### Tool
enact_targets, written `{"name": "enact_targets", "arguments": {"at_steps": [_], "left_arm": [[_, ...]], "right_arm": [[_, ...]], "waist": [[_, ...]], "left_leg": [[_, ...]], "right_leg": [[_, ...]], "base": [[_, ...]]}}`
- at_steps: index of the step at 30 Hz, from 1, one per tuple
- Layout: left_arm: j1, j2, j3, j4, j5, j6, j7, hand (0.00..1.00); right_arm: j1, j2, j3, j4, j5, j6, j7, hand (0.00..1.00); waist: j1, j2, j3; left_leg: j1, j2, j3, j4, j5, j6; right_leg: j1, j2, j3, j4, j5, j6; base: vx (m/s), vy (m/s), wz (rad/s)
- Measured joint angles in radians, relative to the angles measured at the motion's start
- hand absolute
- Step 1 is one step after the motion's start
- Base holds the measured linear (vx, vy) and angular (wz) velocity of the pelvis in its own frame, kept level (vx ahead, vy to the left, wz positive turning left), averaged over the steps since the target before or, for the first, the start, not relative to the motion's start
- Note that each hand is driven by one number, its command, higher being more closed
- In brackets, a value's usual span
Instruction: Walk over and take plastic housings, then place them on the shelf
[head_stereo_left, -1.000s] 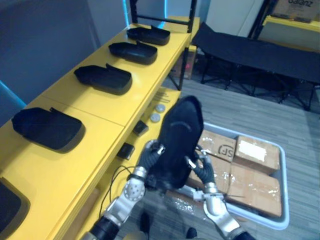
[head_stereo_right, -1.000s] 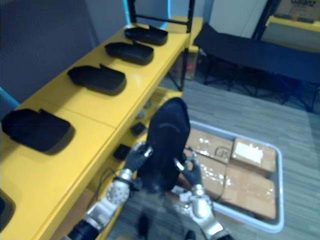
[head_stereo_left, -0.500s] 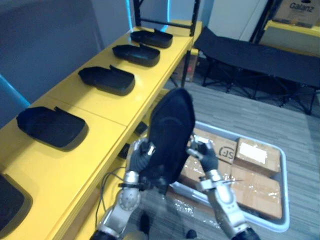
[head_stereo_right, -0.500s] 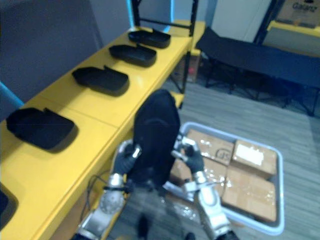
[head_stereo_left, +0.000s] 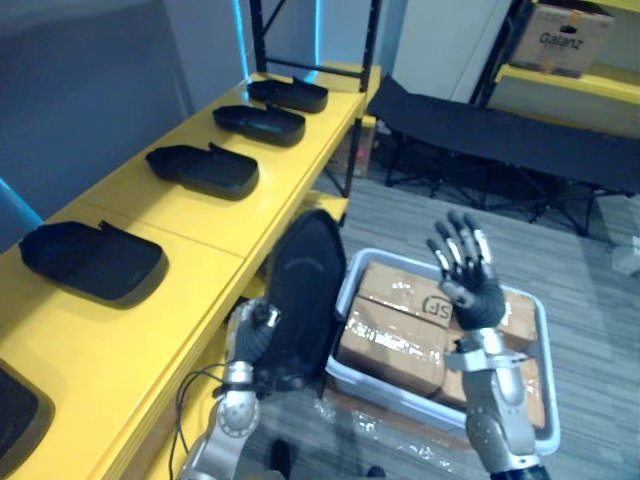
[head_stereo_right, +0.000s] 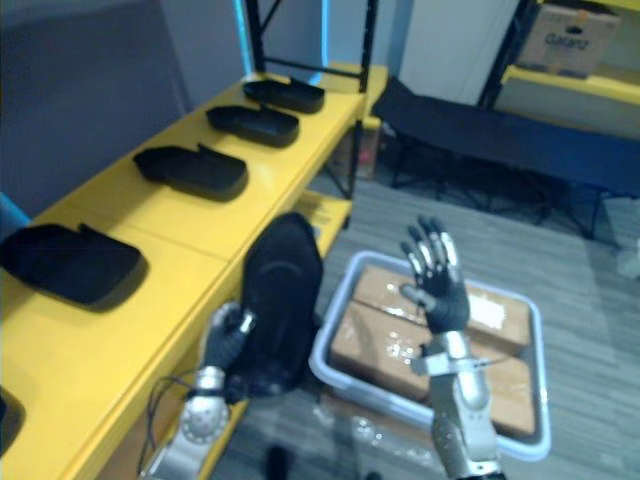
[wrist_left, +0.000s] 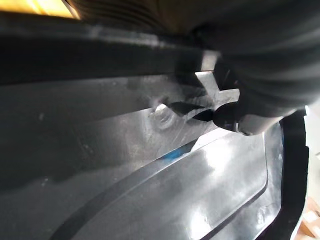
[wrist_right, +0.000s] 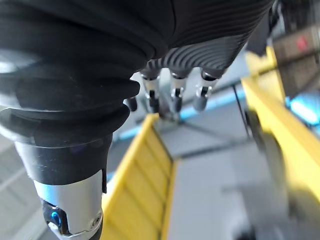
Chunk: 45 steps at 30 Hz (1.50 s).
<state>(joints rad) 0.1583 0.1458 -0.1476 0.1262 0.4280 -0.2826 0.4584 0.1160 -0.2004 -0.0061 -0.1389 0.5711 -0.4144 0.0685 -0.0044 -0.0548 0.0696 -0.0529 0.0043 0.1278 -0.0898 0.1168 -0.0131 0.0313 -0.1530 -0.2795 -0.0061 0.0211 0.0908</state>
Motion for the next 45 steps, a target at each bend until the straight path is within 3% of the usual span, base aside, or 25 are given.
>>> {"name": "enact_targets", "arguments": {"at_steps": [3, 8, 11, 16, 21, 23, 27, 31, 34, 37, 39, 42, 44, 45], "left_arm": [[0.019, -0.007, 0.031, -0.015, -0.067, -0.036, 0.029, 1.00], [0.054, -0.046, 0.066, -0.170, -0.178, -0.193, 0.071, 1.00], [0.067, -0.055, 0.055, -0.213, -0.188, -0.243, 0.068, 1.00], [0.071, -0.054, -0.003, -0.241, -0.197, -0.245, 0.028, 1.00], [0.077, -0.055, -0.021, -0.359, -0.235, -0.240, -0.039, 1.00], [0.079, -0.054, -0.011, -0.402, -0.234, -0.239, -0.052, 1.00], [0.092, -0.056, 0.073, -0.457, -0.235, -0.210, -0.052, 1.00], [0.161, -0.066, 0.195, -0.485, -0.234, -0.152, -0.045, 1.00], [0.215, -0.089, 0.284, -0.489, -0.234, -0.143, -0.027, 1.00], [0.275, -0.120, 0.392, -0.505, -0.235, -0.144, 0.008, 1.00], [0.309, -0.139, 0.462, -0.505, -0.236, -0.145, 0.034, 1.00], [0.358, -0.169, 0.543, -0.505, -0.293, -0.169, 0.065, 1.00], [0.363, -0.180, 0.579, -0.504, -0.316, -0.194, 0.073, 1.00], [0.355, -0.179, 0.587, -0.504, -0.330, -0.217, 0.071, 1.00]], "right_arm": [[0.046, 0.040, -0.055, 0.040, -0.039, 0.004, -0.098, 0.00], [0.172, 0.118, -0.128, 0.280, -0.181, 0.010, -0.248, 0.00], [0.210, 0.136, -0.153, 0.449, -0.215, 0.010, -0.287, 0.00], [0.224, 0.178, -0.159, 0.788, -0.247, 0.018, -0.311, 0.00], [0.211, 0.215, -0.103, 0.808, -0.260, -0.001, -0.318, 0.00], [0.187, 0.216, -0.072, 0.806, -0.273, -0.001, -0.321, 0.00], [0.126, 0.208, -0.072, 0.811, -0.302, -0.002, -0.283, 0.00], [0.051, 0.178, -0.059, 0.860, -0.313, -0.007, -0.224, 0.00], [0.007, 0.163, -0.014, 0.877, -0.316, -0.012, -0.218, 0.00], [-0.040, 0.159, 0.022, 0.899, -0.340, -0.011, -0.219, 0.00], [-0.053, 0.159, 0.048, 0.899, -0.353, -0.011, -0.220, 0.00], [-0.059, 0.158, 0.076, 0.899, -0.361, -0.010, -0.224, 0.00], [-0.061, 0.161, 0.080, 0.897, -0.367, -0.010, -0.237, 0.00], [-0.057, 0.161, 0.079, 0.893, -0.370, -0.009, -0.255, 0.00]], "waist": [[-0.007, 0.001, -0.001], [-0.010, 0.009, -0.005], [-0.011, 0.022, -0.013], [-0.009, 0.022, -0.017], [0.000, 0.017, -0.021], [0.019, 0.015, -0.025], [0.026, 0.024, -0.031], [0.082, 0.037, -0.032], [0.114, 0.043, -0.029], [0.159, 0.054, -0.021], [0.173, 0.056, -0.014], [0.214, 0.054, -0.009], [0.214, 0.049, 0.003], [0.210, 0.045, 0.015]], "left_leg": [[0.000, 0.004, 0.007, 0.000, 0.000, 0.000], [0.001, 0.003, 0.010, 0.000, -0.001, -0.001], [0.006, 0.003, 0.014, 0.000, -0.007, -0.002], [0.037, 0.003, 0.024, 0.000, -0.019, 0.001], [0.021, 0.005, 0.044, 0.000, -0.019, 0.001], [0.014, 0.003, 0.041, 0.000, -0.019, 0.001], [-0.015, -0.015, -0.030, 0.000, -0.001, 0.001], [-0.021, -0.038, -0.125, 0.000, 0.010, 0.006], [-0.026, -0.061, -0.186, 0.000, 0.014, 0.008], [-0.037, -0.076, -0.242, 0.000, 0.025, 0.007], [-0.037, -0.086, -0.271, 0.000, 0.028, 0.010], [-0.037, -0.096, -0.315, 0.000, 0.036, 0.009], [-0.039, -0.106, -0.368, 0.000, 0.044, 0.010], [-0.042, -0.119, -0.419, 0.000, 0.051, 0.012]], "right_leg": [[-0.003, 0.003, 0.007, -0.002, 0.001, 0.000], [-0.001, 0.003, 0.008, -0.003, 0.005, 0.006], [0.003, 0.001, 0.012, -0.003, 0.006, 0.007], [0.041, 0.001, 0.012, -0.023, -0.006, 0.006], [0.035, -0.004, -0.020, -0.025, -0.006, 0.013], [0.025, -0.006, -0.024, -0.023, -0.005, 0.016], [0.040, -0.021, -0.103, -0.023, 0.007, 0.031], [0.084, -0.023, -0.201, -0.024, 0.005, 0.031], [0.112, -0.034, -0.265, -0.017, -0.017, 0.032], [0.120, -0.040, -0.313, 0.011, -0.045, 0.024], [0.137, -0.042, -0.348, 0.018, -0.058, 0.023], [0.151, -0.045, -0.385, 0.041, -0.085, 0.028], [0.152, -0.046, -0.385, 0.088, -0.127, 0.027], [0.142, -0.040, -0.339, 0.142, -0.178, 0.020]], "base": [[0.00, -0.013, -0.07], [0.00, 0.000, 0.00], [0.00, 0.003, -0.04], [-0.04, 0.005, -0.03], [-0.01, 0.004, 0.07], [0.05, 0.000, 0.13], [0.05, -0.012, 0.52], [0.06, -0.025, 0.65], [0.02, 0.014, 0.62], [-0.02, 0.031, 0.59], [-0.03, 0.013, 0.55], [-0.02, -0.005, 0.49], [-0.03, -0.026, 0.75], [-0.04, -0.030, 1.20]]}}
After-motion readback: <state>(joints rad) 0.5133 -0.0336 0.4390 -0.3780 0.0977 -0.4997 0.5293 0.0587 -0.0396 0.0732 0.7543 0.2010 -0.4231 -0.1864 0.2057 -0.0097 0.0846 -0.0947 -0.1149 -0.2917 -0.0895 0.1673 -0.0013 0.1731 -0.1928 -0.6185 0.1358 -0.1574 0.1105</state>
